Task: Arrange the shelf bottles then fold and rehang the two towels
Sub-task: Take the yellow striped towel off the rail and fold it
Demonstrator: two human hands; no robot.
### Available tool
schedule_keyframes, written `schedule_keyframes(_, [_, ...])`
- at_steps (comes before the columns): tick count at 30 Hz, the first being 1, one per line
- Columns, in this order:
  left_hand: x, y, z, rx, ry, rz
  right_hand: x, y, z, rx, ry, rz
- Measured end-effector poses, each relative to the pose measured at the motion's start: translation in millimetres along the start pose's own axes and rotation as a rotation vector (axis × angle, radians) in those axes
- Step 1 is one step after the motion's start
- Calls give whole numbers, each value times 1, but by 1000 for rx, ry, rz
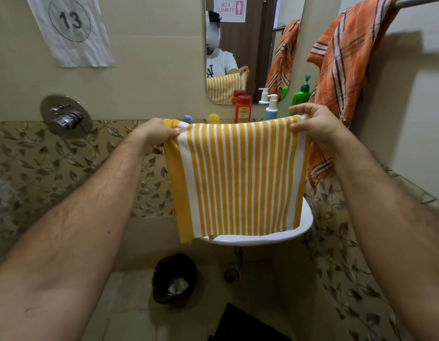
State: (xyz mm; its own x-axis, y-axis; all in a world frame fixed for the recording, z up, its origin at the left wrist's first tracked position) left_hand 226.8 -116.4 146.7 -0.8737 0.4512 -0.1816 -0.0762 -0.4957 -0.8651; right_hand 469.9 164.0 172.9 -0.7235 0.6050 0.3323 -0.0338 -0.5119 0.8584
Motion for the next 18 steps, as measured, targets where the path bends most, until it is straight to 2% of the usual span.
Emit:
schedule_keyframes(3, [-1, -1, -5, 11, -7, 30, 4, 1, -2, -212, -43, -40])
schedule_keyframes(6, [1, 1, -10, -159, 13, 72, 6, 3, -4, -305, -25, -117])
schedule_keyframes(9, [5, 0, -12, -267, 20, 59, 7, 2, -2, -237, -23, -133])
schedule_keyframes(14, [5, -6, -7, -265, 80, -58, 11, -4, 1, -176, 2, -88])
schedule_keyframes(18, [0, -10, 0, -234, 216, -135, 12, -4, 3, -139, -43, -26])
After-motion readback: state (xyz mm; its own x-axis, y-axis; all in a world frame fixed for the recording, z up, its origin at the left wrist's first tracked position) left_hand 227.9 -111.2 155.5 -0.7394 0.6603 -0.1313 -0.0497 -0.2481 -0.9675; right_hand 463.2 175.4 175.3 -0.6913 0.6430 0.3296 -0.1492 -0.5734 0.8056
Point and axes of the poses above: each hand's wrist, its own x-axis towards the middle knuckle, its own z-axis out of the back of the hand, y = z × x, the point moved 4 cm from there along x, towards the middle knuckle, and after that the axes turned 8 degrees about z, right-handed, at the moved point
